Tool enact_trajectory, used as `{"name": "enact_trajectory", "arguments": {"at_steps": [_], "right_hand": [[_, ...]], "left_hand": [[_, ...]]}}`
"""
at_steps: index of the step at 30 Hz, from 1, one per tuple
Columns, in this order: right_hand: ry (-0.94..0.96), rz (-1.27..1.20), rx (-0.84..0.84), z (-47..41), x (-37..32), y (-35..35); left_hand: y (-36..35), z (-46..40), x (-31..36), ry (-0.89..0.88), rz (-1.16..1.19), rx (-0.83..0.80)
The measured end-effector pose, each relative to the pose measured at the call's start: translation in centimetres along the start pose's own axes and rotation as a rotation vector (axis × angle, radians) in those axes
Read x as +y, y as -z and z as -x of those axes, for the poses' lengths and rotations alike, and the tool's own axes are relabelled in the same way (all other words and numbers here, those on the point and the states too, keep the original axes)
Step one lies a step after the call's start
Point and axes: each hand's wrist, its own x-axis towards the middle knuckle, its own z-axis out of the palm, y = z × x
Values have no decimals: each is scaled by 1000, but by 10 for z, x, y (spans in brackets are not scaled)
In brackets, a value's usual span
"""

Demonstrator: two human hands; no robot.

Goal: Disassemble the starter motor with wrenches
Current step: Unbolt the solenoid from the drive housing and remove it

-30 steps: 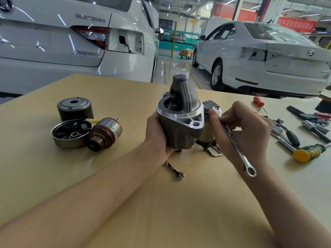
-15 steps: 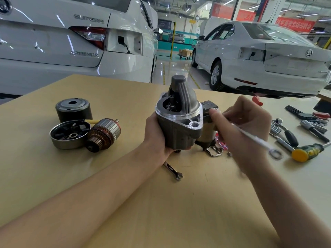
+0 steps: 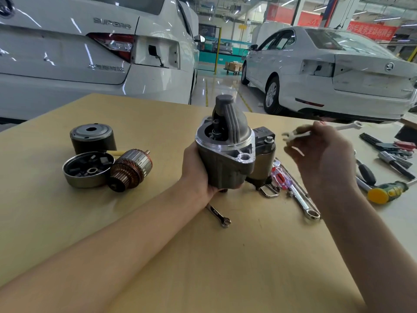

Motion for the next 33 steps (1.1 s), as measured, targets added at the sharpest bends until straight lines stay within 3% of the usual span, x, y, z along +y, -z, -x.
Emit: {"name": "enact_trajectory", "arguments": {"at_steps": [7, 10, 24, 28, 33], "right_hand": [[367, 620, -88, 14, 9, -4], [446, 739, -109, 17, 11, -7], [247, 528, -238, 15, 5, -6], [284, 537, -213, 19, 5, -9], [486, 721, -112, 18, 8, -9]], "left_hand": [[-1, 1, 0, 7, -9, 1], [-2, 1, 1, 4, -22, 6], [0, -1, -1, -18, 8, -29], [-1, -1, 0, -17, 13, -40], [0, -2, -1, -24, 11, -36]]}}
